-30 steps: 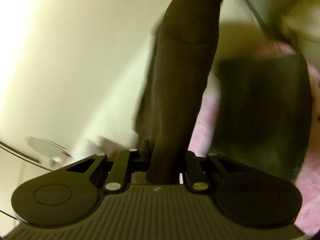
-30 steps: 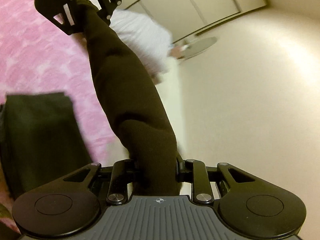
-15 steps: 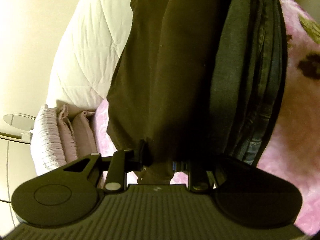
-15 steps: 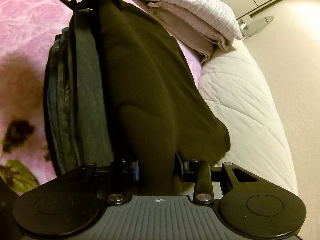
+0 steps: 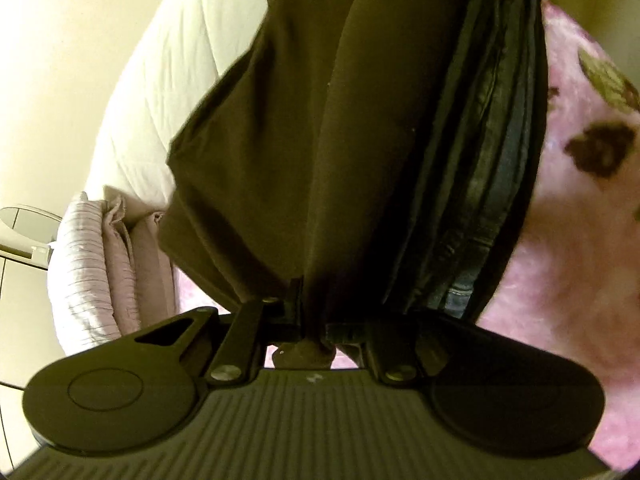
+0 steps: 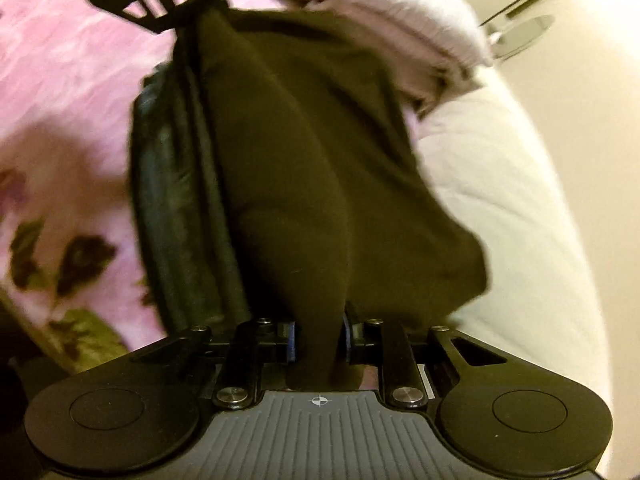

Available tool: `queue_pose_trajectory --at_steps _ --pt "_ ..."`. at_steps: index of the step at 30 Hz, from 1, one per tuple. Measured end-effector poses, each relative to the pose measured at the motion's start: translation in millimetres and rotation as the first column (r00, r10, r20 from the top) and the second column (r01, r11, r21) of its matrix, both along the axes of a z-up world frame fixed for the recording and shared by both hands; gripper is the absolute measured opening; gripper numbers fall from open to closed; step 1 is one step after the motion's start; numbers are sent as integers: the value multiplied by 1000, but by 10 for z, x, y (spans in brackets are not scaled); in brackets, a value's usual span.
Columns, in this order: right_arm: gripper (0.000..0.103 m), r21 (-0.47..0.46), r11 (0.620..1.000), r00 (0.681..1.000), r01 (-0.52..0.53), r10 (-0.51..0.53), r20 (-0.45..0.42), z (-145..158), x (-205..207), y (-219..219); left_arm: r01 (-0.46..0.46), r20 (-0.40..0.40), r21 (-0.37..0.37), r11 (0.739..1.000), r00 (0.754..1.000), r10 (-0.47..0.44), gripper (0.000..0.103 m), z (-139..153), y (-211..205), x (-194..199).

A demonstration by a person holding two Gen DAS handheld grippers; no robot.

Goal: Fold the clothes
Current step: 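Carry the lifted shirt with both grippers over the stack of dark clothes, then lower the shirt onto the stack and open both grippers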

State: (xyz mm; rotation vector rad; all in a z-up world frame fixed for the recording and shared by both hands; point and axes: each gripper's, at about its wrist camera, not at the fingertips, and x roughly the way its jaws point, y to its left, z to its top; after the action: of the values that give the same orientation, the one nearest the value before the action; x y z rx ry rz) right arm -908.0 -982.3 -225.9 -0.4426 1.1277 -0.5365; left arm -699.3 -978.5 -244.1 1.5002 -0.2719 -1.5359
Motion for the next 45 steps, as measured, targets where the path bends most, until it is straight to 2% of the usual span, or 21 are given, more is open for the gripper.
queue_pose_trajectory --at_steps 4,8,11,13,15,17,19,20,23,26,27,29,30,31,33,34,36,38,41,45 --pt "20 5 1000 999 28 -28 25 89 -40 25 -9 3 2 1000 1000 9 9 45 16 -37" --pt "23 4 1000 1000 16 -16 -14 41 -3 -14 -17 20 10 1000 1000 17 10 65 69 -111" --pt "28 12 1000 999 28 -28 -28 53 49 -43 -46 22 17 999 999 46 21 104 111 -141" --pt "31 17 999 998 51 -50 -33 77 70 -33 -125 -9 30 992 992 125 27 192 145 -90" --pt "33 45 995 996 88 -88 -18 139 58 -21 -239 -99 61 969 965 244 44 348 195 -30" --pt "38 100 983 988 154 -156 14 238 18 -12 -355 -199 103 929 908 369 51 516 263 30" --pt "44 164 961 971 223 -234 53 353 -39 7 -458 -292 146 877 827 481 57 674 370 65" --pt "48 200 946 959 255 -273 70 408 -63 21 -497 -332 166 852 785 523 66 750 436 63" --pt "52 325 880 908 348 -402 118 580 -140 93 -580 -436 214 786 663 609 76 944 653 44" --pt "58 441 784 827 437 -543 146 743 -217 201 -632 -520 293 717 524 675 83 1024 825 100" --pt "58 475 744 789 470 -595 150 796 -246 230 -642 -542 317 698 481 689 86 1077 910 97" --pt "65 545 650 695 529 -701 161 910 -309 296 -657 -582 360 662 396 710 86 1209 1099 79" --pt "67 567 616 655 547 -737 169 963 -322 348 -653 -598 380 655 367 712 86 1258 1180 71" --pt "70 589 581 613 562 -771 174 1017 -334 401 -642 -608 389 660 359 708 86 1288 1230 63" --pt "73 628 514 531 584 -827 184 1124 -352 512 -625 -617 372 687 386 685 90 1377 1354 10" --pt "74 636 496 502 591 -843 192 1174 -338 598 -616 -621 363 699 399 674 90 1423 1424 -11" --pt "75 648 468 458 601 -866 201 1310 -324 788 -603 -636 349 717 409 654 93 1517 1572 -33" --pt "76 654 465 434 597 -872 225 1434 -282 998 -599 -653 336 727 409 638 96 1612 1726 -46" --pt "76 643 479 418 598 -871 259 1571 -187 1263 -599 -670 322 733 402 623 96 1674 1909 -43" --pt "76 628 484 402 609 -871 281 1697 -77 1552 -599 -680 336 727 380 627 96 1731 2103 -12"
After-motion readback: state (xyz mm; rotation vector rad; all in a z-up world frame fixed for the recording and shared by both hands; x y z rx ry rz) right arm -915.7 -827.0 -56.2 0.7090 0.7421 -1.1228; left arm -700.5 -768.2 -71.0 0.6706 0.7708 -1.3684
